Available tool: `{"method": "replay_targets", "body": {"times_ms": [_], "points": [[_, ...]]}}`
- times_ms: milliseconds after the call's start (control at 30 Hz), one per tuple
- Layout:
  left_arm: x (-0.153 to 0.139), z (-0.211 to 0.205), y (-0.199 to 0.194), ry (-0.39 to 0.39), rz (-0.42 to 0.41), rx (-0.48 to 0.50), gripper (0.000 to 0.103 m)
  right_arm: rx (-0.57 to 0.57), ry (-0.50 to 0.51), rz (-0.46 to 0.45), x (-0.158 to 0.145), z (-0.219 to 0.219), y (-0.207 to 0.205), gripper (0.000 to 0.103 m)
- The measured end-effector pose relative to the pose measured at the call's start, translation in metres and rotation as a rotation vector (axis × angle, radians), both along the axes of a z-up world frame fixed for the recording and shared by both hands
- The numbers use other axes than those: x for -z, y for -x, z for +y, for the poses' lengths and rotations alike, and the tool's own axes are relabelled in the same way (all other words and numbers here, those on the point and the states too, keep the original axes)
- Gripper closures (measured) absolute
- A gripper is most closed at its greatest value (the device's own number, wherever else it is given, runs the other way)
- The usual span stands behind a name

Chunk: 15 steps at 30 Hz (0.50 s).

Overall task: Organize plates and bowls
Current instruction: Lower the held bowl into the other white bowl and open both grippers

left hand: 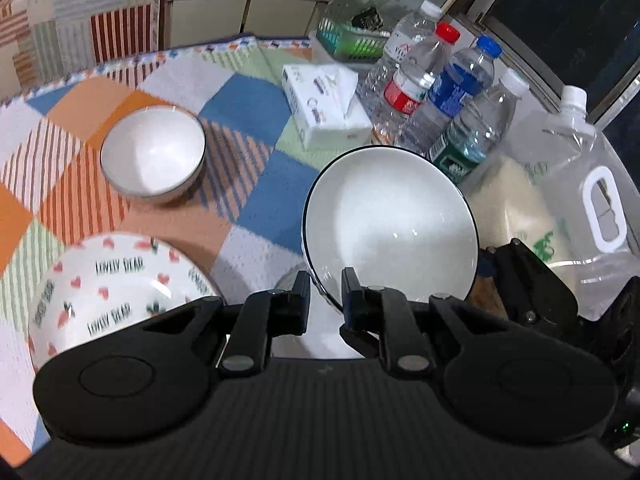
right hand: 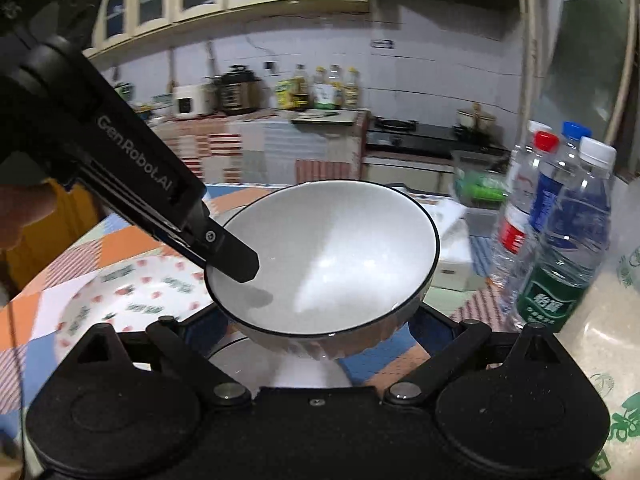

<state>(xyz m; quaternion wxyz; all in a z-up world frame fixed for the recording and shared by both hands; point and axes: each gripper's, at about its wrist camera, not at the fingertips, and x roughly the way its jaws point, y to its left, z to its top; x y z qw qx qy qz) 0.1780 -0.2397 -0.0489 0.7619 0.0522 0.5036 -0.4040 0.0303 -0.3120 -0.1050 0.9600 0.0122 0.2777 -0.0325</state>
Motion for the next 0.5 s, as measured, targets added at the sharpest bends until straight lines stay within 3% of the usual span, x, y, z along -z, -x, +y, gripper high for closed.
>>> {"method": "replay_targets", "body": {"times_ms": [500], "points": [[0.047,0.010,0.014,-0.135,0.063,0.025,0.089,-0.064,-0.037,0.096,0.029,0.020,0.018,0.005]]}}
